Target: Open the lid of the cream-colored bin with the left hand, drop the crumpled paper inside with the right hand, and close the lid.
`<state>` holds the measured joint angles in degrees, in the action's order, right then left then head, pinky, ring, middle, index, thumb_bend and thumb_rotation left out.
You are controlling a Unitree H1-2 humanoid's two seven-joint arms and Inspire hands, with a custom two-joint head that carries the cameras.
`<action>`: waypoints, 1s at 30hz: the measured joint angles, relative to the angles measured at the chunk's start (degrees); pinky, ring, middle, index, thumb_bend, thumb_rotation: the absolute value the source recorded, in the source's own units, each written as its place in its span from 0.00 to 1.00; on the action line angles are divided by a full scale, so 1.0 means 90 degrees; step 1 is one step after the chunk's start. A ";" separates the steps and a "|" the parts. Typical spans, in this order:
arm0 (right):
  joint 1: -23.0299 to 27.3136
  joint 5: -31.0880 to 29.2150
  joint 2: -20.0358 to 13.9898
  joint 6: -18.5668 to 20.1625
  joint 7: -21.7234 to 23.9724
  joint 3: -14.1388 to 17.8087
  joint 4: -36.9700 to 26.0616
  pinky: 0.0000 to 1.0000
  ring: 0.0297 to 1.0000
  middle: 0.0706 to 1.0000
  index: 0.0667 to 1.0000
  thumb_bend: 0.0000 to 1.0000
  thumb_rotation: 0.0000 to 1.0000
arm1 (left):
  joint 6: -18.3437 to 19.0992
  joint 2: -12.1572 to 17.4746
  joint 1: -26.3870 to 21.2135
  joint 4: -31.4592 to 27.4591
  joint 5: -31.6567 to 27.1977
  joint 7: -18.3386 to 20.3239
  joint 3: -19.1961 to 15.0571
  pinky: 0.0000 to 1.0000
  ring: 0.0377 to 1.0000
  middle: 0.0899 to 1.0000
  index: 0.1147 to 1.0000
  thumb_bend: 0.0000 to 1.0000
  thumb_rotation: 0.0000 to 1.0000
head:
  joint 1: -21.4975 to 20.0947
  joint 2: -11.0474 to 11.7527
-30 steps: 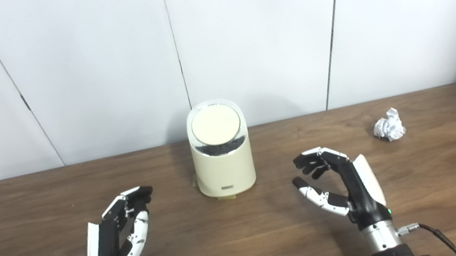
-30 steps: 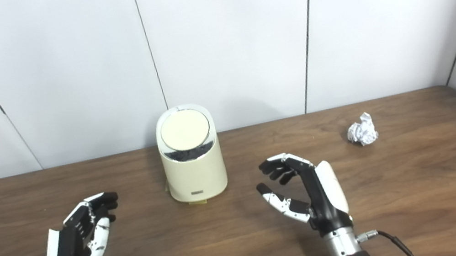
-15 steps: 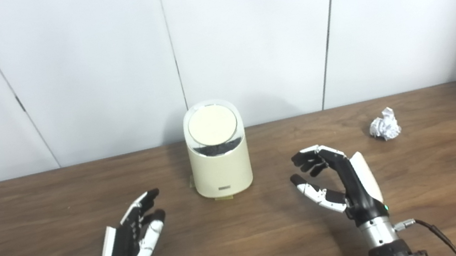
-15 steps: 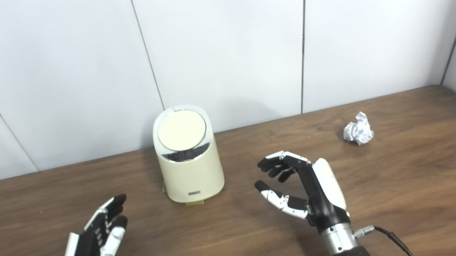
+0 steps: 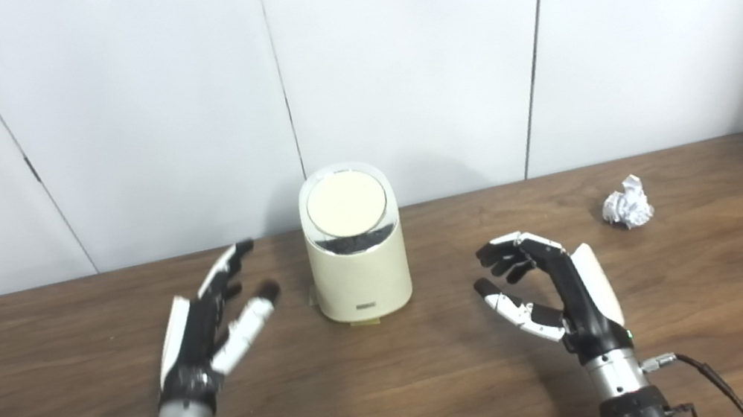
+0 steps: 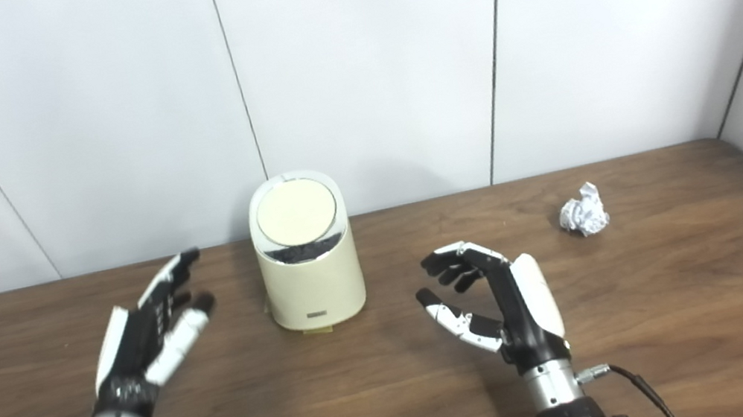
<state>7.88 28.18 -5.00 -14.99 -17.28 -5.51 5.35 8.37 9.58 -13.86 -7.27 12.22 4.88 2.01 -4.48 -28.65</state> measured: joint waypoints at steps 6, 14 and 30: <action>0.0000 -0.0008 -0.0003 0.0000 -0.0010 -0.0002 0.0006 0.45 0.54 0.56 0.56 0.24 0.37 | 0.0958 0.0026 -0.0400 -0.0195 0.0205 0.0171 0.0134 0.90 0.98 0.99 0.99 0.94 0.73 | 0.0000 -0.0010; 0.0005 -0.0001 -0.0007 -0.0003 -0.0027 -0.0034 0.0009 0.45 0.54 0.56 0.56 0.24 0.38 | 0.2035 0.0116 -0.1155 -0.0340 0.0953 0.0829 0.0420 0.86 0.99 1.00 1.00 0.93 0.68 | -0.0010 -0.0020; 0.0016 0.0021 -0.0009 0.0017 -0.0027 -0.0069 0.0008 0.47 0.55 0.57 0.57 0.24 0.33 | 0.2037 -0.0945 -0.1868 0.0228 0.3066 0.1789 -0.0373 0.87 1.00 1.00 1.00 0.92 0.51 | -0.0049 -0.0010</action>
<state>8.03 28.36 -5.08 -14.84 -17.53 -6.13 5.43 26.70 1.08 -30.67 -5.22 39.82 20.98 -1.34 -4.92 -28.74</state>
